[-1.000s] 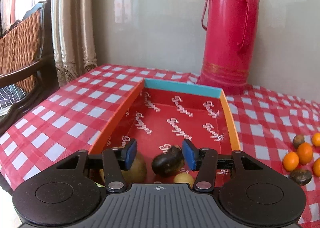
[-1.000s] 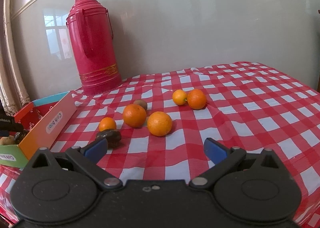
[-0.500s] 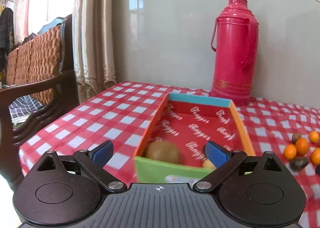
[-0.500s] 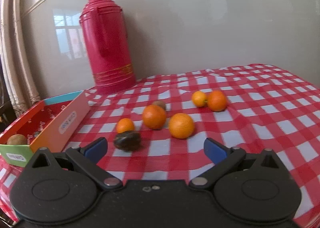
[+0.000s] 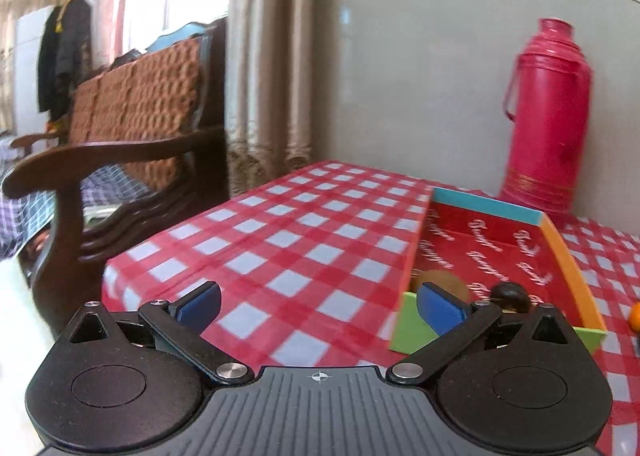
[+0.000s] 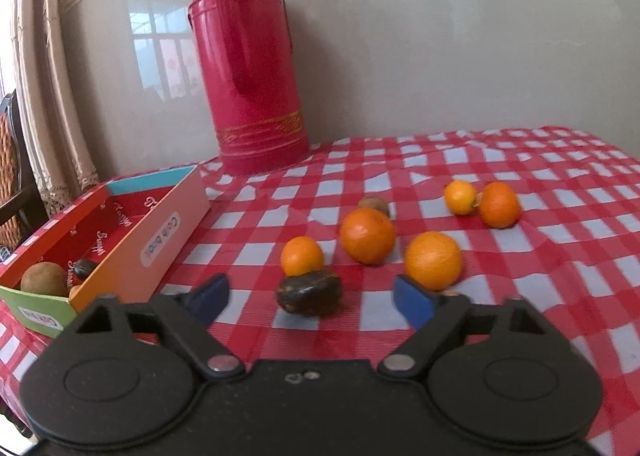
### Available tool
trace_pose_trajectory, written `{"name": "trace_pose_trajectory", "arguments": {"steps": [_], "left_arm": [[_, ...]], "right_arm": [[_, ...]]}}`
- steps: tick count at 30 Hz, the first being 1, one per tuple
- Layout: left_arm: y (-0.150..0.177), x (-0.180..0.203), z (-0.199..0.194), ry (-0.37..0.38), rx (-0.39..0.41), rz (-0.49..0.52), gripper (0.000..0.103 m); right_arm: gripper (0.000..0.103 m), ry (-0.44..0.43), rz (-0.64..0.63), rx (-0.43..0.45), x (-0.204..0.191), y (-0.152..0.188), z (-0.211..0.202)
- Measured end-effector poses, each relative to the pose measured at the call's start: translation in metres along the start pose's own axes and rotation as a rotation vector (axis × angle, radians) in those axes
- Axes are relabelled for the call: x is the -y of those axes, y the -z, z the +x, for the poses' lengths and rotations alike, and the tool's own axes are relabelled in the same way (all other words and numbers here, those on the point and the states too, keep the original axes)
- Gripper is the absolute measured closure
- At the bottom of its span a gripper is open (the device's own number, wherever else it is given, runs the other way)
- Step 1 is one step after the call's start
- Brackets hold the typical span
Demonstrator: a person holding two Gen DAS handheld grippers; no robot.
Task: Organize fruits
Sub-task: 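Reach the right gripper to the second dark avocado and close on it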
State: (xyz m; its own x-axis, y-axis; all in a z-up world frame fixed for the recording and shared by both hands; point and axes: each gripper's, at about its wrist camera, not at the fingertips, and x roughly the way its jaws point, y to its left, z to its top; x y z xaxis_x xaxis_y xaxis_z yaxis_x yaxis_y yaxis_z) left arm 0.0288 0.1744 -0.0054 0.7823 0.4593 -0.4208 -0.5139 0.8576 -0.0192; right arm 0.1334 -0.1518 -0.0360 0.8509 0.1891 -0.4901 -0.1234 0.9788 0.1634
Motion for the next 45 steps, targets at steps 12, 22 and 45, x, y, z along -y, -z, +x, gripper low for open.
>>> {"name": "trace_pose_trajectory", "arguments": {"steps": [12, 22, 45], "left_arm": [[0.002, -0.032, 0.009, -0.055, -0.010, -0.042, 0.000], [0.004, -0.040, 0.010, -0.076, -0.011, -0.040, 0.000], [0.005, -0.055, 0.009, -0.071, -0.013, -0.094, 0.000]], "right_arm": [[0.046, 0.044, 0.038, -0.053, -0.001, -0.004, 0.023], [0.068, 0.067, 0.000, -0.056, -0.009, -0.003, 0.024], [0.071, 0.065, -0.049, -0.051, -0.019, -0.005, 0.017]]}}
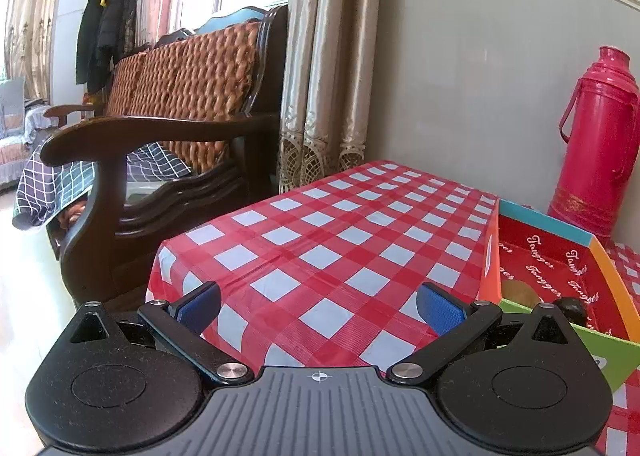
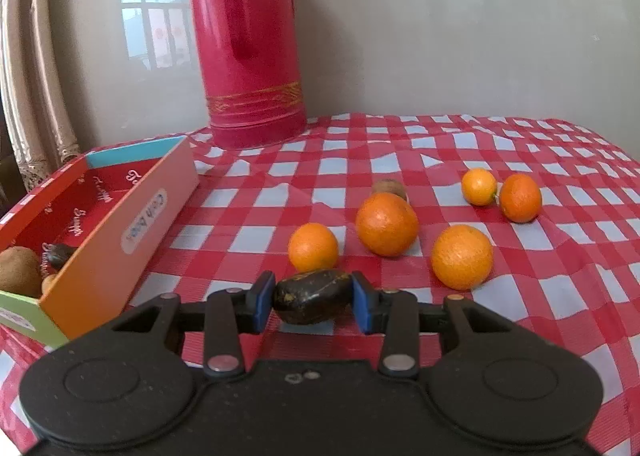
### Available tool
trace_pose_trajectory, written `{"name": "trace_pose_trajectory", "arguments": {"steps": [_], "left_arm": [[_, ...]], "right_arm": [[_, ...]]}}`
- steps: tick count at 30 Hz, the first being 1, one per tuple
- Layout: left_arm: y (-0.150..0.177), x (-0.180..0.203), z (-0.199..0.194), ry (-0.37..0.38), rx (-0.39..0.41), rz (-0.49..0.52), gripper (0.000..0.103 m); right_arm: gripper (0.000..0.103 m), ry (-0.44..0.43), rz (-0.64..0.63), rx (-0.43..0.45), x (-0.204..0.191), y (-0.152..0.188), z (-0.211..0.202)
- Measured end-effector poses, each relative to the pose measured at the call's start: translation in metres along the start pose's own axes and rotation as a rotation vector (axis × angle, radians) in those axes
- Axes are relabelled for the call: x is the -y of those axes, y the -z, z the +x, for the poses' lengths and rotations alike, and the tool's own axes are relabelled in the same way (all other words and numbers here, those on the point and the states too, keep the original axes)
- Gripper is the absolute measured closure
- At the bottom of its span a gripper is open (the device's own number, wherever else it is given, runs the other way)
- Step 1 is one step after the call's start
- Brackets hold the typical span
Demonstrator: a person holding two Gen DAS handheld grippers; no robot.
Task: Organize fruits
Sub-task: 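Reach the right gripper to the second dark avocado and close on it, then carry the avocado with the right gripper into the box and release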
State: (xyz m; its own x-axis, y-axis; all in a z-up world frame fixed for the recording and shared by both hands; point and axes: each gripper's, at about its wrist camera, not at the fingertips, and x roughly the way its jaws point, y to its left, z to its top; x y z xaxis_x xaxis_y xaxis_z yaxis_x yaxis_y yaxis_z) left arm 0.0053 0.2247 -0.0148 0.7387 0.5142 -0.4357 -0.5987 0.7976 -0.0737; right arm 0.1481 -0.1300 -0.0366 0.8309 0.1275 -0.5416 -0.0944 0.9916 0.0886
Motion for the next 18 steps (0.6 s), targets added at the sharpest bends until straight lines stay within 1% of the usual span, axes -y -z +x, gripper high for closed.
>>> {"name": "trace_pose_trajectory", "arguments": {"steps": [11, 18], "left_arm": [[0.000, -0.006, 0.000, 0.009, -0.001, -0.037, 0.000], [0.000, -0.011, 0.002, 0.014, -0.006, -0.066, 0.000]], "right_arm": [[0.071, -0.047, -0.010, 0.028, -0.009, -0.009, -0.012], [0.071, -0.108, -0.016, 0.053, -0.020, -0.019, -0.022]]}}
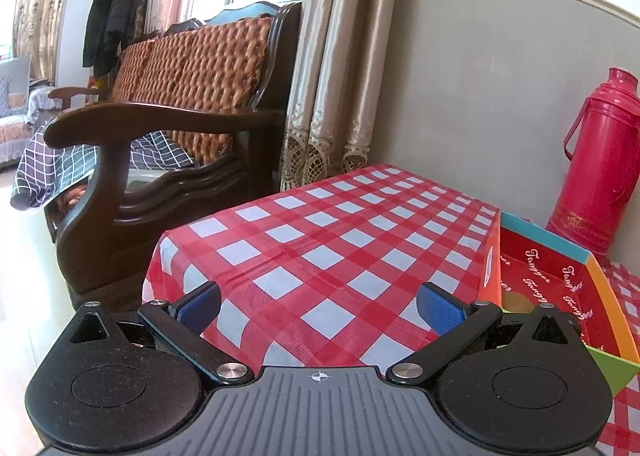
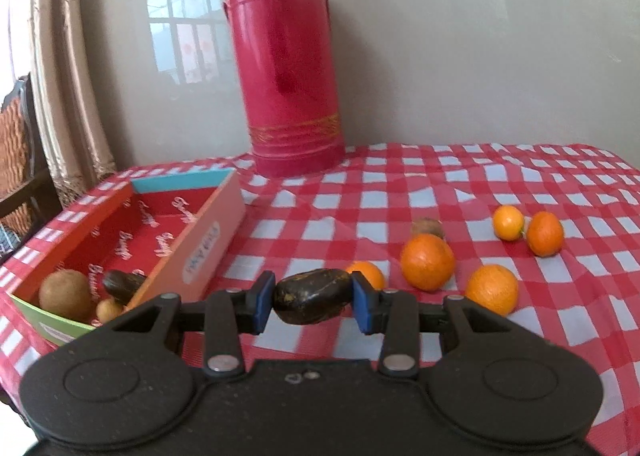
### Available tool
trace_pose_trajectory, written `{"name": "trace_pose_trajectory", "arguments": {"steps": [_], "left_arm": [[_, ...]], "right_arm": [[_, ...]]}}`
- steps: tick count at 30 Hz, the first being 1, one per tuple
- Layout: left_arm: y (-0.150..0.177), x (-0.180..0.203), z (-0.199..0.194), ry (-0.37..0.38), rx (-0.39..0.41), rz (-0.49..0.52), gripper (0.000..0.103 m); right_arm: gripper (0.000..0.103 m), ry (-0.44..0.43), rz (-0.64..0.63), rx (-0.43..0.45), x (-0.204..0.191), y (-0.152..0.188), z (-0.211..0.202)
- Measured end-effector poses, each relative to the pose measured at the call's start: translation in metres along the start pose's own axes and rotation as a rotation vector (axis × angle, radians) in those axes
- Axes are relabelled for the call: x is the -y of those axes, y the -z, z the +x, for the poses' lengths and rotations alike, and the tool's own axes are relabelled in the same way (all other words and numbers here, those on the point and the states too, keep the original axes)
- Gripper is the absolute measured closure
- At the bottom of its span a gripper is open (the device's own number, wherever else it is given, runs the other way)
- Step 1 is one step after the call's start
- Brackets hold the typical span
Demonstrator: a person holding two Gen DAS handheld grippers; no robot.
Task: Organize fruits
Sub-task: 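Carry the avocado with the right gripper into the box and release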
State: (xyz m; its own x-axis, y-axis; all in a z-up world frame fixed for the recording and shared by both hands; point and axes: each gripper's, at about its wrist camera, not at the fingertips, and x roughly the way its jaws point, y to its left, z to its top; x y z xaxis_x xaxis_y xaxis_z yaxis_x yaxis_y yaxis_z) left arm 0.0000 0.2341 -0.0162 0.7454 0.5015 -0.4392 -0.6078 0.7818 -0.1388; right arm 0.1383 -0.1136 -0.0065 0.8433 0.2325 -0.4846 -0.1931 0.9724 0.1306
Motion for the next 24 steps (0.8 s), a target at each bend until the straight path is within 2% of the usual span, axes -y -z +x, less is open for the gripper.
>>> {"name": "trace_pose_trajectory", "arguments": {"steps": [11, 17, 24], "left_arm": [[0.000, -0.012, 0.003, -0.010, -0.009, -0.050, 0.000], [0.000, -0.018, 0.006, -0.014, -0.016, -0.082, 0.000], [0.001, -0.020, 0.007, -0.016, -0.008, -0.086, 0.000]], "right_arm": [[0.071, -0.130, -0.076, 0.020, -0.054, -0.021, -0.001], [0.071, -0.212, -0.142, -0.025, -0.100, -0.027, 0.017], [0.071, -0.242, -0.170, -0.094, -0.135, -0.028, 0.044]]}}
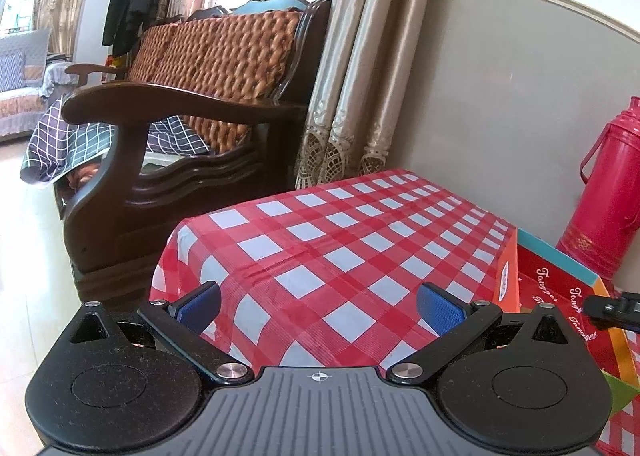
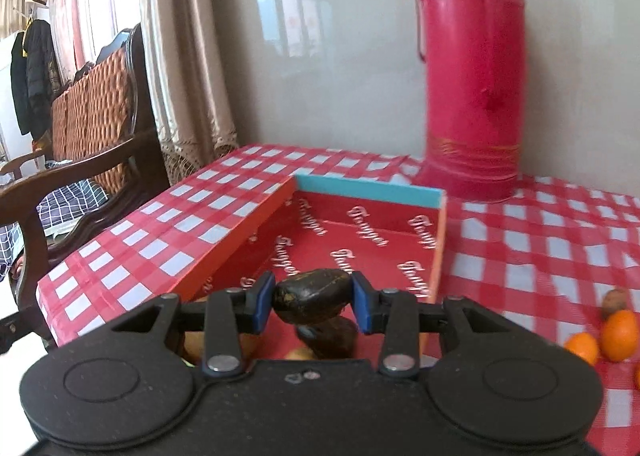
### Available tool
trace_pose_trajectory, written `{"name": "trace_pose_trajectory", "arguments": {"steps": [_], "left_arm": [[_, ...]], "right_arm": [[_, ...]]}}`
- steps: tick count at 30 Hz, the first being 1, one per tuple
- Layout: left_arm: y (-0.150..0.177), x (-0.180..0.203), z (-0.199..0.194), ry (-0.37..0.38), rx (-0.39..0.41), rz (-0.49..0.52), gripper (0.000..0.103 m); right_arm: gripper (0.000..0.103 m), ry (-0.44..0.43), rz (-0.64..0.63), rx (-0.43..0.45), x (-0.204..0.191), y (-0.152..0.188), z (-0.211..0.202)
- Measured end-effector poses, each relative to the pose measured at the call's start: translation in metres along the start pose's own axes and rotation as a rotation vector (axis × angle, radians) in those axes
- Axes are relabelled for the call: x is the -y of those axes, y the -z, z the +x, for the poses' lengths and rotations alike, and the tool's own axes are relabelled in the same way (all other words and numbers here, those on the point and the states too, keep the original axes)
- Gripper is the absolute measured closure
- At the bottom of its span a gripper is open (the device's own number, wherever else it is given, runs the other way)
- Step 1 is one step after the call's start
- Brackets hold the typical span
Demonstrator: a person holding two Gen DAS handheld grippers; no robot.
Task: Organize fruits
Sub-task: 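Carry the avocado with the right gripper into the box and release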
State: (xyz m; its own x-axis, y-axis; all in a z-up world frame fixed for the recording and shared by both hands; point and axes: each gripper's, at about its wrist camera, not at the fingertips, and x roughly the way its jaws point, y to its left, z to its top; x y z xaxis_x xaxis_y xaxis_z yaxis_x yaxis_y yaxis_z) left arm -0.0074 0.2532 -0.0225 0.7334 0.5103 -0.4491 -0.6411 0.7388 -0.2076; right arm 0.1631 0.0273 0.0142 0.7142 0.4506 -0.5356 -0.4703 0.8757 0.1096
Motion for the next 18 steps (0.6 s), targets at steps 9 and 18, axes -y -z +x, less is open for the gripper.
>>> {"name": "trace_pose_trajectory", "arguments": {"steps": [9, 18], "left_arm": [[0.000, 0.001, -0.001, -0.005, 0.008, 0.004, 0.000], [0.000, 0.001, -0.001, -0.005, 0.012, 0.002, 0.000]], "right_arm": [[0.071, 0.008, -0.014, -0.073, -0.014, -0.005, 0.026], [0.050, -0.012, -0.022, -0.088, -0.018, 0.001, 0.027]]}}
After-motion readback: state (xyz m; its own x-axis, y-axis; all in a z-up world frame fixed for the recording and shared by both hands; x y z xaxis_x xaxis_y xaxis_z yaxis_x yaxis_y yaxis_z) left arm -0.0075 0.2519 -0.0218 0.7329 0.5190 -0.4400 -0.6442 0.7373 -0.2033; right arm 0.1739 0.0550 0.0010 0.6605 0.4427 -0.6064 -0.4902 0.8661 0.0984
